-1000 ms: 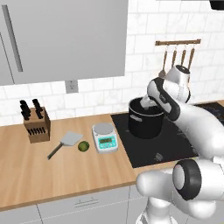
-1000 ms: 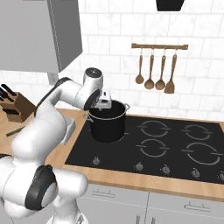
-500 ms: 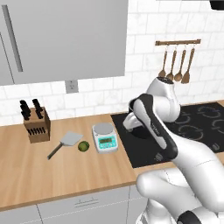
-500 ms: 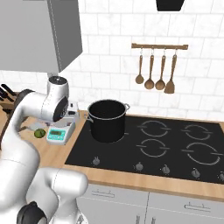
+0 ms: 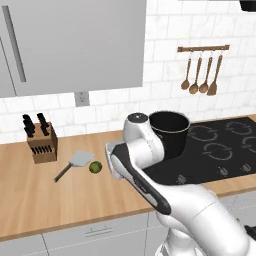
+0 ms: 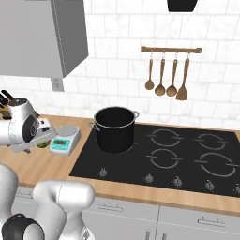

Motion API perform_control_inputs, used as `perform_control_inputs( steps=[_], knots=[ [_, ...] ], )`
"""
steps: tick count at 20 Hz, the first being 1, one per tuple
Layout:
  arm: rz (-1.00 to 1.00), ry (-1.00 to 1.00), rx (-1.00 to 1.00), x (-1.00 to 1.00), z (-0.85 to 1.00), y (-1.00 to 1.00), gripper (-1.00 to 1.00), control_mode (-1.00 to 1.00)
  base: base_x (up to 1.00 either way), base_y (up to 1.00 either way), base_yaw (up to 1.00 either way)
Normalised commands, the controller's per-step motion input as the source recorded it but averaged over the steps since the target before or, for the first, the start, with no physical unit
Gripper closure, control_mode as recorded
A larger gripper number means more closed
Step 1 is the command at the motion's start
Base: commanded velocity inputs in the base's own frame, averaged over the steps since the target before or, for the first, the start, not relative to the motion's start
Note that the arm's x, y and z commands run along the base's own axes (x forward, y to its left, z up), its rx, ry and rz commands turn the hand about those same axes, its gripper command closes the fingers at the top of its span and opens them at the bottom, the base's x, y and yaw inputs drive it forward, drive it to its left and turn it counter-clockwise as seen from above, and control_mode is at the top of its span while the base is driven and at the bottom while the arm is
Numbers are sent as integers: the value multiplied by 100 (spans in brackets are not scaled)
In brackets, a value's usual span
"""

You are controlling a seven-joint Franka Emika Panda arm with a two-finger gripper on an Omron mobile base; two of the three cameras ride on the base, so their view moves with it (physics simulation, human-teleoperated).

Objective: Put the garlic and lime in the pot. Retrieve the spatula and lightly stir the vegetables in the pot.

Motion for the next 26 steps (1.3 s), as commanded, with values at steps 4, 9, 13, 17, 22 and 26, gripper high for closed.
perform_control_inputs(
  steps=[4, 9, 13, 17, 22, 26],
  knots=[
    [22, 0, -20, 89, -10, 100, -100, -100, 0, 0, 0],
    [10, 7, -16, 100, -13, 96, -100, -100, 0, 0, 0],
    [0, 15, -18, 100, -50, 56, -100, -100, 0, 0, 0],
    [0, 11, -16, 87, -44, 10, -100, -100, 0, 0, 0],
    [2, 1, -13, 88, -49, 16, -100, -100, 0, 0, 0],
    [7, 0, -10, 46, -51, 21, -100, -100, 0, 0, 0]
  ],
)
